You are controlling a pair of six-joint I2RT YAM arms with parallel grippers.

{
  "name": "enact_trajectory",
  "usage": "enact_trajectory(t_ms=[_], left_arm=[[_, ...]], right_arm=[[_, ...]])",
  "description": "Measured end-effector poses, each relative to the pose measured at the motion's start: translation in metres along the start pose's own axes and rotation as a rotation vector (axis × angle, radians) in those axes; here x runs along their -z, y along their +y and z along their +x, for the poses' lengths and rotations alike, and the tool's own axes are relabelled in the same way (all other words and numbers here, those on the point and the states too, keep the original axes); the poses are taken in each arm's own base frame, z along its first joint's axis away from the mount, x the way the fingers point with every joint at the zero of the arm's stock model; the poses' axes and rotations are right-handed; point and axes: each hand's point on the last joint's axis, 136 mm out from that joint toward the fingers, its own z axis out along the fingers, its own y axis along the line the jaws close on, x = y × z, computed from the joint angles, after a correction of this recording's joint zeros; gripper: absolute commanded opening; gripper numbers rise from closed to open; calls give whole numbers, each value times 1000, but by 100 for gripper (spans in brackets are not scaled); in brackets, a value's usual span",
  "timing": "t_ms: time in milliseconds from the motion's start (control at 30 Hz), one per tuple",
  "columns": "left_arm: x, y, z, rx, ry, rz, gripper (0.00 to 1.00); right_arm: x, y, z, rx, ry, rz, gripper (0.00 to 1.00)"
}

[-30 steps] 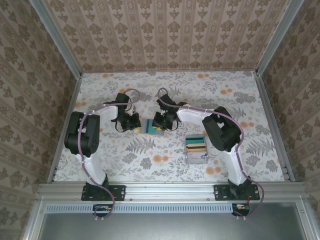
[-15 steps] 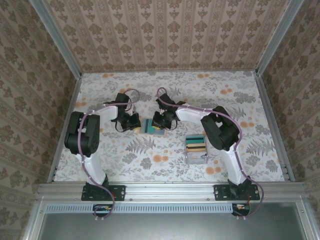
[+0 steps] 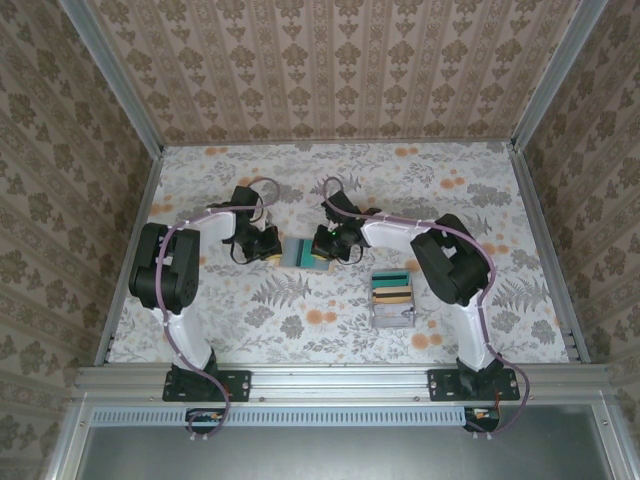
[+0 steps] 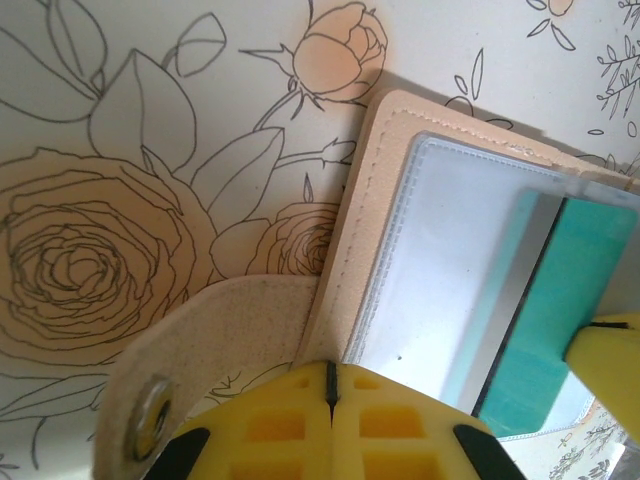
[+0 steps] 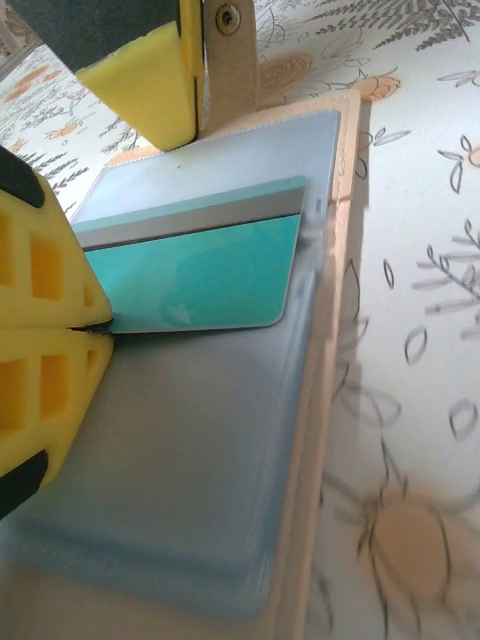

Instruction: Take the credit cards out of the card holder

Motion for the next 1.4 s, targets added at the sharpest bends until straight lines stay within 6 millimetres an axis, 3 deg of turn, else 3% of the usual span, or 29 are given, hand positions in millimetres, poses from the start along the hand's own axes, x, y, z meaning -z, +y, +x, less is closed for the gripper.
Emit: enact_trajectory(t_ms=[200,600,800,867,1067,1200,1400], left_arm=[[0,0,0,0,0,0,0],[3,-2,1,0,2,5,1],[32,-22,-3,-33,-61,45,25],[48,-32,-5,-52,-102,69,40],[93,-58,-7,-104,-210,136,64],[115,-70,-4,-134,-269,171,94],[131,-73,7,-159,-307,194,100]], right_arm=[[19,-7,-5,-1,-41,8,0],[83,8,-5,161,-132,29,0],[123,9,4,308,-142,83,0],[139,11,9,371,-147,102,0],[194,22,29,680,-167,158,0],[218,16,53,941,-134,211,0],[242,-16,77,1243,-70,299,0]])
